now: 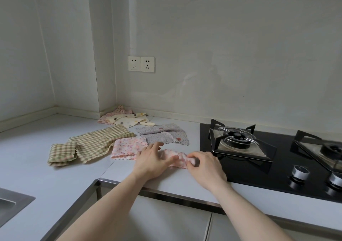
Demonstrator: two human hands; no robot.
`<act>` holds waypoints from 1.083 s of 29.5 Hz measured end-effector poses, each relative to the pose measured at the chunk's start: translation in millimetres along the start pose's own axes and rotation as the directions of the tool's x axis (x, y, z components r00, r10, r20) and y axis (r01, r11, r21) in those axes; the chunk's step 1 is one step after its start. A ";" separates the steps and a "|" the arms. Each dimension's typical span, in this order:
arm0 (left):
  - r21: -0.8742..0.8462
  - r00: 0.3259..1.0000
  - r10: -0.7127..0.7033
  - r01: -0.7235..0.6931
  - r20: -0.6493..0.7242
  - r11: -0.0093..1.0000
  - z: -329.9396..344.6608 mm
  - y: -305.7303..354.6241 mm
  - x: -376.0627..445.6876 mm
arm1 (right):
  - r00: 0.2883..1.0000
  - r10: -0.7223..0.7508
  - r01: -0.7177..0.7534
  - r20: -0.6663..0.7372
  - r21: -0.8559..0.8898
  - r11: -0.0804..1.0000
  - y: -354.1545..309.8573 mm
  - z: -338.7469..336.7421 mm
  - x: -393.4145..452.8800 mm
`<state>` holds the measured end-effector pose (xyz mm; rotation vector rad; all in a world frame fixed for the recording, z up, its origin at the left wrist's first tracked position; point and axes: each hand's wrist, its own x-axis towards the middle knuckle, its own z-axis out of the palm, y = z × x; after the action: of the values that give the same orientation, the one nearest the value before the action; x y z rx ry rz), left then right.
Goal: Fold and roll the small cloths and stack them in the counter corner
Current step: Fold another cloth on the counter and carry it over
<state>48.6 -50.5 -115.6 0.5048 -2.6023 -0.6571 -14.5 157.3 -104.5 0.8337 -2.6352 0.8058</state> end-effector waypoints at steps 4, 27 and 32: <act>0.062 1.000 0.013 -0.014 0.018 0.998 1.2 -3.6 2.0 | 0.999 -0.046 0.046 0.024 0.006 0.999 1.8 3.6 1.5; -0.280 0.990 0.040 -0.001 0.134 0.960 -10.6 -7.5 -2.4 | 0.993 -0.092 0.097 -0.068 0.071 0.993 19.6 19.2 4.2; -0.415 0.990 -0.017 0.073 0.137 0.907 -7.7 -7.5 -2.4 | 0.996 -0.078 0.081 -0.041 0.072 0.994 22.6 22.9 3.1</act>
<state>56.0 -58.4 -113.9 0.3944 -2.4629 -1.2676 -32.3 158.0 -131.6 0.9272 -2.5352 0.8934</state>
